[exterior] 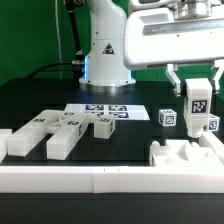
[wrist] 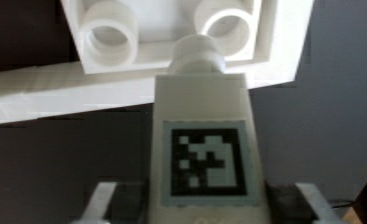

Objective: Assemble chair

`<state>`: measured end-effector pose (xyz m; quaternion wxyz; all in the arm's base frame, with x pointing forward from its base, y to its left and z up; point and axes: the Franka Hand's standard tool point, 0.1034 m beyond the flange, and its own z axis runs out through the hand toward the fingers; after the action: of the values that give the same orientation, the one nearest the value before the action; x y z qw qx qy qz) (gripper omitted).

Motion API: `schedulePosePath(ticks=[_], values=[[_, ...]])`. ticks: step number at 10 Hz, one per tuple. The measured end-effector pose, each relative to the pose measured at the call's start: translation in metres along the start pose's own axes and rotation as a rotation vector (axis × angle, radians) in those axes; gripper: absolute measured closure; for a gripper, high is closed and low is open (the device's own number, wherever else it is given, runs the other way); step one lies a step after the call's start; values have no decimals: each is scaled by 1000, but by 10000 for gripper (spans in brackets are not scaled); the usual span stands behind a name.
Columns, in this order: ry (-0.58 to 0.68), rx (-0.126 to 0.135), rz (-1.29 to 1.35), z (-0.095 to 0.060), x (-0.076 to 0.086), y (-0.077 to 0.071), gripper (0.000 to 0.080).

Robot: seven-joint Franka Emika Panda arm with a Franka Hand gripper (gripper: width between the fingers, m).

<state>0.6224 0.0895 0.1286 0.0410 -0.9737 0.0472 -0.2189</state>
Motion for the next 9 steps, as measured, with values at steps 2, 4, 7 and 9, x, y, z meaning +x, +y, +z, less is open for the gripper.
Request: schedulePosePath(ticks=[2,4,7,9], values=[[-1,0,-1,0,0,0,509],[10,5,-85,6,2,-10,509],[41,5,-82,6,4,-10,509],[99,4,-91,9,6,-10,509]])
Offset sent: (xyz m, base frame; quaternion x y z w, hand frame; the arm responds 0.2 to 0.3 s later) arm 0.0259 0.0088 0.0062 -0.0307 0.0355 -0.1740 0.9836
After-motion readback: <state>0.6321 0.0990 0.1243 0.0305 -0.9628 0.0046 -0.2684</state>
